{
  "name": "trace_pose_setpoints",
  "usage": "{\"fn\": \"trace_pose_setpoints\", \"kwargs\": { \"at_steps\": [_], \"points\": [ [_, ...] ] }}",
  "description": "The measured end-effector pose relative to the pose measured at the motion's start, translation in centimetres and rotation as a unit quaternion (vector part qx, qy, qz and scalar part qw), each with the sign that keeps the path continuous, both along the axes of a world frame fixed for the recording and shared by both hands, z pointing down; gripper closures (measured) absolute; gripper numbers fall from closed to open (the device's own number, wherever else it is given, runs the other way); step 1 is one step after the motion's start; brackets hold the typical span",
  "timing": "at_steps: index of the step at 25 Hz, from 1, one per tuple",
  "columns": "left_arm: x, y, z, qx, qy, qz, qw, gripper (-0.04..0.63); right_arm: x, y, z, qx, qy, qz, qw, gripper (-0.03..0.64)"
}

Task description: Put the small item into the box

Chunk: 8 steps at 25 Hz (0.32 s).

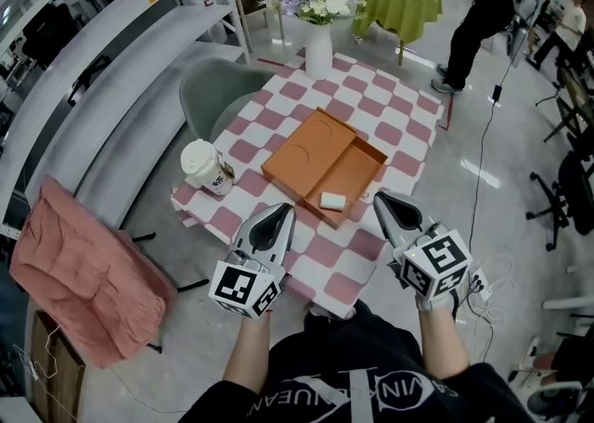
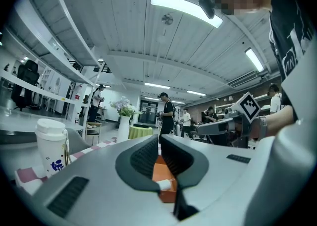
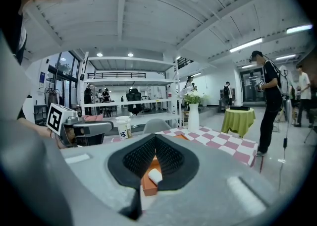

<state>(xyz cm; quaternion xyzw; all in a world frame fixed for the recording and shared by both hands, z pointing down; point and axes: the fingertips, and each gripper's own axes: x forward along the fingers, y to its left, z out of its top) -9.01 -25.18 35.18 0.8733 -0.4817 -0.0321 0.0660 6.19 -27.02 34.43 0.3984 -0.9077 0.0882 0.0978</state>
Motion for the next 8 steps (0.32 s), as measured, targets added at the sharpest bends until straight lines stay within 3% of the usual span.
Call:
{"fn": "trace_pose_setpoints", "kwargs": {
  "at_steps": [8],
  "points": [
    [-0.6,1.1,0.2,-0.001,0.001,-0.002,1.0,0.574,-0.4,1.2,0.1,0.0,0.0,0.0,1.0,0.611]
  ]
}}
